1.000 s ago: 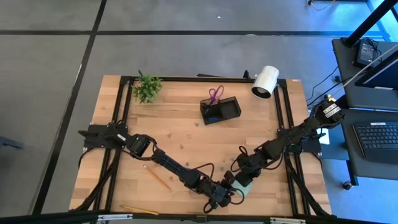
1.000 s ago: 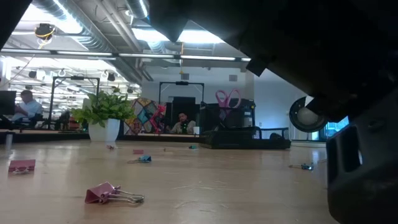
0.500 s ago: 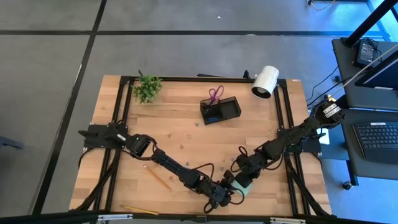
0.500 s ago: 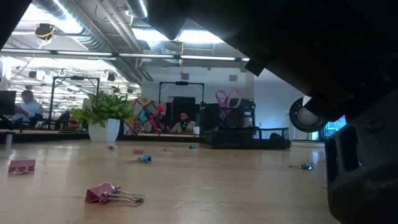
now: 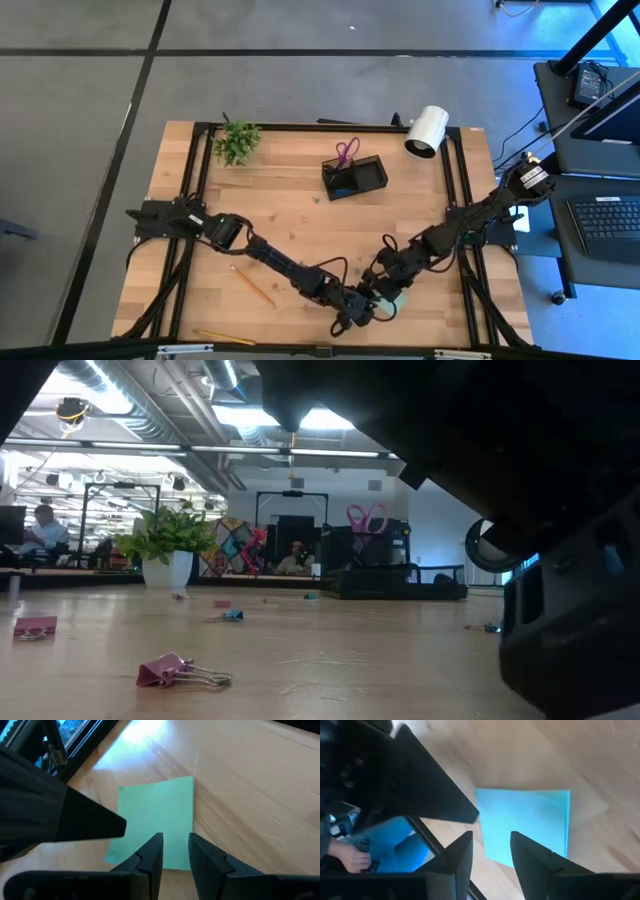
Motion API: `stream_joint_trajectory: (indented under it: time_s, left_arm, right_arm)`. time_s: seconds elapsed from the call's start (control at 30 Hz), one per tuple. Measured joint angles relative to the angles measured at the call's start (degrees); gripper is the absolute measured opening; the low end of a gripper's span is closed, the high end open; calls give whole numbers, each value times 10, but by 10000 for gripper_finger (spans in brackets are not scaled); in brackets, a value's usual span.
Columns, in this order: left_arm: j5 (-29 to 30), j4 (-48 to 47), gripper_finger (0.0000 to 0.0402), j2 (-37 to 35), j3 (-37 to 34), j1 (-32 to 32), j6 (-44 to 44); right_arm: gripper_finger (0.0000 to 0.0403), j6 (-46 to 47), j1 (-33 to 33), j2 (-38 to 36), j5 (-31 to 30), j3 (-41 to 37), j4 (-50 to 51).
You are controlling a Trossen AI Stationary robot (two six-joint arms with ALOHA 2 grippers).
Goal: Pick and place office supplies into organizer
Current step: Put the light blue sticky note into the black desk organizer
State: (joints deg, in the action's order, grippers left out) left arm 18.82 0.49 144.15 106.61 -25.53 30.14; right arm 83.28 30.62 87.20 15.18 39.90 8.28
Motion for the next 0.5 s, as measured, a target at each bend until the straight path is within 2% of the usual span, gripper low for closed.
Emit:
stream_joint_trajectory:
  time_s: [0.27, 0.5]
  left_arm:
    - [0, -13, 89, -1, 0, -4, 0]
    - [-9, -19, 125, -1, -1, -2, -25]
  right_arm:
    - [136, -8, 1, 0, -3, -1, 18]
    - [136, -25, 1, 2, -5, -1, 69]
